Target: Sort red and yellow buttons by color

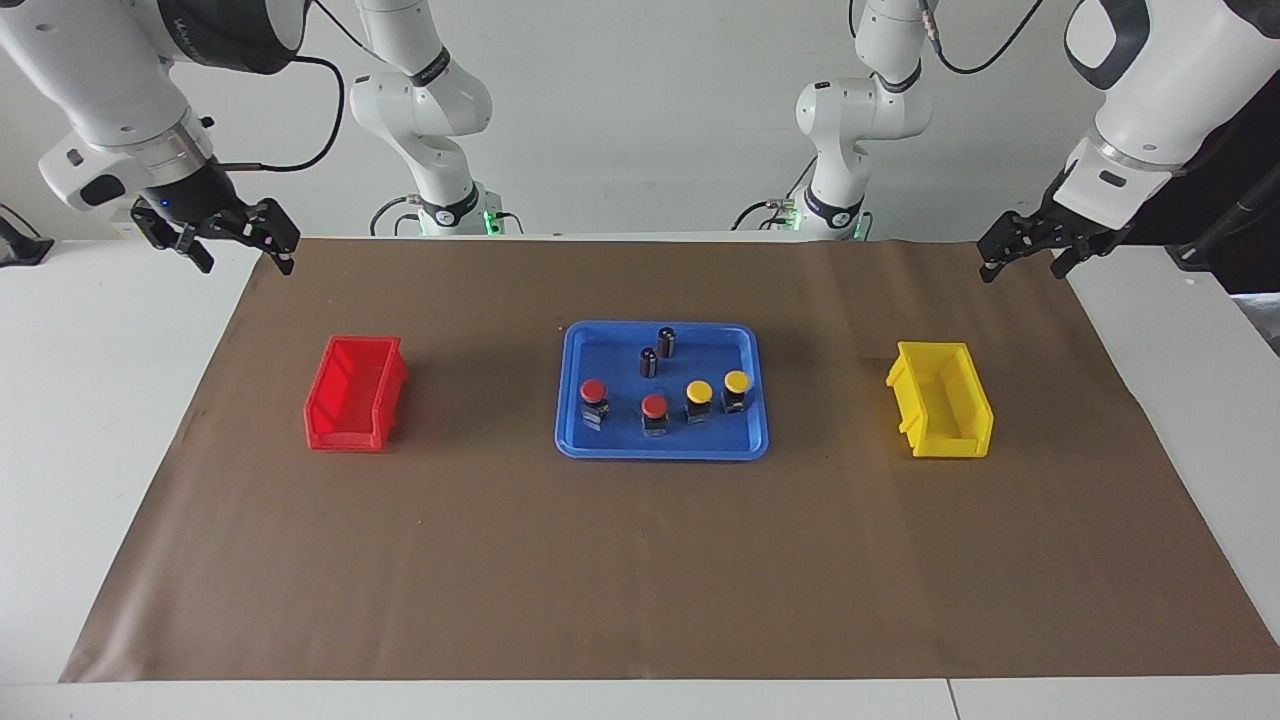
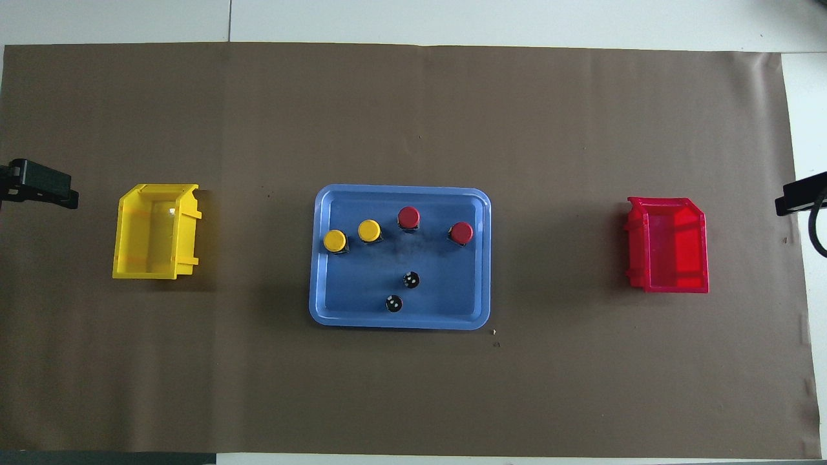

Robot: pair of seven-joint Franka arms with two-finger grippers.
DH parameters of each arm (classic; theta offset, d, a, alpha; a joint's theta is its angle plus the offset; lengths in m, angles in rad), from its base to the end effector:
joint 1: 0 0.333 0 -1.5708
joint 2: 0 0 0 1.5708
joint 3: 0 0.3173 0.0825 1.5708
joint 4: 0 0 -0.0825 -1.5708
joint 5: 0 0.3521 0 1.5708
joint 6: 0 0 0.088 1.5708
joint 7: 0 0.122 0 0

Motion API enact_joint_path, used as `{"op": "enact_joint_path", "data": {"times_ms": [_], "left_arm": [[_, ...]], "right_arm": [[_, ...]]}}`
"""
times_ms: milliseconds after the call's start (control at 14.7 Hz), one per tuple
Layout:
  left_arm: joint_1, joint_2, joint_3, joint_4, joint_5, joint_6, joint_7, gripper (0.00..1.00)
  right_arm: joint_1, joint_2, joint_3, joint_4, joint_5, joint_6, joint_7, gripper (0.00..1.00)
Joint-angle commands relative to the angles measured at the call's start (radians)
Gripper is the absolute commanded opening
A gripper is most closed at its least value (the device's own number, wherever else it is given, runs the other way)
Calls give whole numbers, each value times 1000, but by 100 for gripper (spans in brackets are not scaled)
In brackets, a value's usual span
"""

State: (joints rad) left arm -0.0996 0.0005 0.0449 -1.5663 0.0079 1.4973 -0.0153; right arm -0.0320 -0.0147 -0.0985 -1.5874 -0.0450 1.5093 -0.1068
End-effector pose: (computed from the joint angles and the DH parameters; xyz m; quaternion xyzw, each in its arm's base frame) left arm 0.5130 -0.0271 0.6064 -0.9992 0.0195 0.0346 0.0052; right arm 0.5051 -0.0724 0.6061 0.9992 -0.0125 -0.0341 0.0179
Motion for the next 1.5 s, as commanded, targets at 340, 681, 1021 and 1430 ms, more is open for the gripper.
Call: {"op": "enact_joint_path", "data": {"times_ms": [340,681,1021,1430], "left_arm": [[5,-27,-7,-29,20,6,-12,100],[5,-27,-7,-29,20,6,-12,100],[5,-27,-7,-29,20,6,-12,100],[5,-27,-7,-29,20,6,-12,100]], "right_arm": [[252,103,82,27,69,129,401,100],[470,265,82,-53,67,450,663,100],[523,285,83,-193,68,624,676,93],[527,286,83,-273,70,696,674,77]]}}
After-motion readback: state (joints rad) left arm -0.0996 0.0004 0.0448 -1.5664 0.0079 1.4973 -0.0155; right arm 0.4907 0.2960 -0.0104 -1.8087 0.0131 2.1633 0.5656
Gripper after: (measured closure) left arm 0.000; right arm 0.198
